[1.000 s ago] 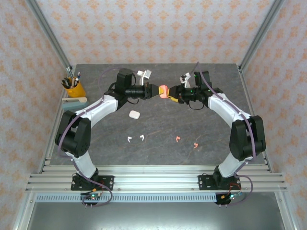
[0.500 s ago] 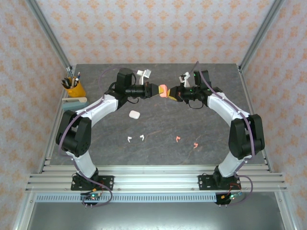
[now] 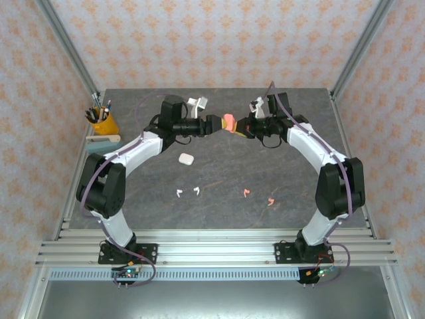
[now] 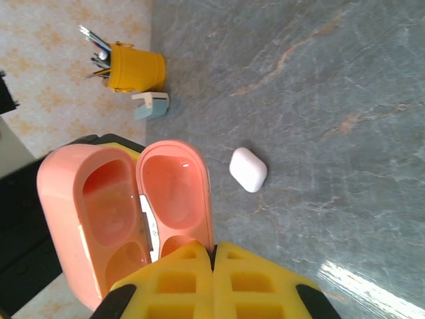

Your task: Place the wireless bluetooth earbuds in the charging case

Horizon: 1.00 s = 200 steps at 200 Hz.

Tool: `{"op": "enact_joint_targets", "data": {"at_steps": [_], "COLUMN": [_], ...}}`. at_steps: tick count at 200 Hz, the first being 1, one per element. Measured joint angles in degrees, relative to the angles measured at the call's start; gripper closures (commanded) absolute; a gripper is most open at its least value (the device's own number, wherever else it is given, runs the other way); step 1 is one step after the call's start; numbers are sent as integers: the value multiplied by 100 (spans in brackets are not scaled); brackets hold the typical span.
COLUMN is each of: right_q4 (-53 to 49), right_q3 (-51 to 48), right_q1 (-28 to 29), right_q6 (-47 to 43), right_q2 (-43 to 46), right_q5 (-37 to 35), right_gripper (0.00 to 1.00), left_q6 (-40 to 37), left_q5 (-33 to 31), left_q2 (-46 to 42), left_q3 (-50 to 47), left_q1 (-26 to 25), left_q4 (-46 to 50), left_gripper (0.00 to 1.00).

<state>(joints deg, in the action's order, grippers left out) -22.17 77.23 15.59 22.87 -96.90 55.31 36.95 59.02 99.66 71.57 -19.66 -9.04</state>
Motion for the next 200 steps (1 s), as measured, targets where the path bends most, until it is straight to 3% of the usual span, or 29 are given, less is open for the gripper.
{"op": "enact_joint_targets", "data": {"at_steps": [44, 134, 168, 200], "right_q4": [-927, -2680, -2953, -3058], "right_q3": [498, 1812, 1880, 2026], "right_q1": [44, 1019, 1008, 1001], "right_q6": [-632, -2173, -2669, -3182], "right_q2": [-208, -885, -918, -927], "right_q5": [-619, -2763, -3180, -3195], "right_gripper": [100, 100, 100, 100], "left_q6": [-420, -1499, -1652, -1762], "left_q5": [-380, -1574, -1779, -1582], "left_q2": [-402, -481, -476, -387], "left_q3": [4, 492, 675, 774], "left_q1": [321, 328, 328, 350], "left_q4": [793, 2973, 3388, 3488], "left_gripper": [10, 8, 8, 9]}}
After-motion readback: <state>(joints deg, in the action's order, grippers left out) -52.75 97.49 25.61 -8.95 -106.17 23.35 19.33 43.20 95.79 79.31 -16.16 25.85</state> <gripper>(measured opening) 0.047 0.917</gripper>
